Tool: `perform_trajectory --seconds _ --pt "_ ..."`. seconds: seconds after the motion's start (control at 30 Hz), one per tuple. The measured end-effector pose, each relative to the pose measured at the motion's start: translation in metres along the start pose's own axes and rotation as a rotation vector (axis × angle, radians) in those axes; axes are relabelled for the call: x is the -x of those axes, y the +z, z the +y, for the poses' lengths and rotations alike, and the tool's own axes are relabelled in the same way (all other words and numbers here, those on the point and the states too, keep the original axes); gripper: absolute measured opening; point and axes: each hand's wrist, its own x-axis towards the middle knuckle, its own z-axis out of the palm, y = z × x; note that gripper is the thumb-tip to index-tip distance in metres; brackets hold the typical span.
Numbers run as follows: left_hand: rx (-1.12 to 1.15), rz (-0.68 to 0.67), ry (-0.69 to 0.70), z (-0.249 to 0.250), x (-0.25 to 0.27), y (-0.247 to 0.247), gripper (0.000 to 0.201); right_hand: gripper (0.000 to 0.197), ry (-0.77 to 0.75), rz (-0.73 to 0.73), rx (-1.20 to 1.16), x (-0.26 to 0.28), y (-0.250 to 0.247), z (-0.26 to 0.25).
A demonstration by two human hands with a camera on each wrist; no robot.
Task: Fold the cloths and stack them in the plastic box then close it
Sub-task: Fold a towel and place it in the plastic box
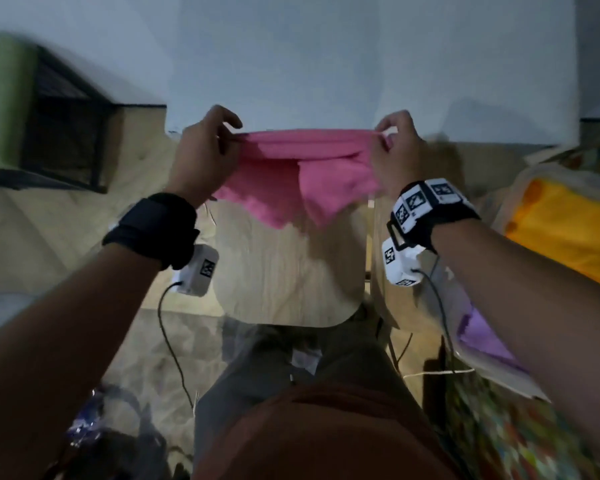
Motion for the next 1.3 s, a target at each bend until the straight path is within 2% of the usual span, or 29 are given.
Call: perform_trajectory --seconds 0.1,0.2,0.3,0.4,0.47,0.53,0.6,0.67,0.73,0.83,0.93,1.0,1.13,1.17,1.23,1.3 --pt "-0.137 0.027 0.027 0.004 -0.014 -0.043 0.023 0.018 -0.174 -0.045 0.104 -0.017 -0.028 -0.028" --pt "-0.199 0.061 0.015 -0.001 -0.02 -0.069 0.024 0.035 -0.21 -0.011 0.175 -0.028 -0.051 -0.043" --pt "-0.209 0.113 -0.022 -0.001 -0.022 -0.081 0.021 0.046 -0.067 0.017 0.253 -0.03 -0.066 -0.054" --pt "-0.002 0.143 -0.162 0.011 -0.021 -0.072 0.017 0.031 0.175 -0.097 0.18 -0.023 -0.061 -0.06" --pt "0.182 0.064 -0.207 0.028 -0.019 -0.056 0.019 0.027 0.259 -0.193 0.086 -0.015 -0.049 -0.066" --pt "0.283 -0.051 -0.222 0.049 -0.016 -0.038 0.027 0.029 0.277 -0.275 0.065 -0.006 -0.032 -0.074" --pt "0.272 -0.14 -0.194 0.071 -0.01 -0.019 0.026 0.033 0.28 -0.352 0.086 0.004 -0.013 -0.082" --pt "0.243 -0.18 -0.171 0.088 -0.003 -0.001 0.027 0.045 0.368 -0.389 -0.061 0.014 0.002 -0.09" --pt "0.243 -0.208 -0.181 0.098 0.005 0.012 0.031 0.042 0.404 -0.422 -0.174 0.023 0.013 -0.095" --pt "0.254 -0.2 -0.203 0.1 0.012 0.018 0.028 0.039 0.444 -0.378 -0.281 0.028 0.023 -0.098" --pt "0.196 -0.169 -0.149 0.098 0.018 0.011 0.028 0.031 0.405 -0.273 -0.194 0.028 0.02 -0.098" --pt "0.172 -0.144 -0.111 0.097 0.023 0.006 0.032 0.025 0.398 -0.254 -0.158 0.028 0.015 -0.098" --pt "0.206 -0.272 -0.092 0.097 0.029 0.007 0.038 0.023 0.49 -0.284 -0.303 0.03 0.019 -0.103" --pt "0.188 -0.296 -0.069 0.096 0.031 0.01 0.041 0.028 0.516 -0.277 -0.317 0.029 0.021 -0.102" --pt "0.117 -0.318 -0.003 0.095 0.034 0.015 0.05 0.051 0.556 -0.276 -0.311 0.024 0.029 -0.094" --pt "0.044 -0.327 0.043 0.092 0.037 0.019 0.053 0.064 0.588 -0.274 -0.28 0.021 0.035 -0.084"
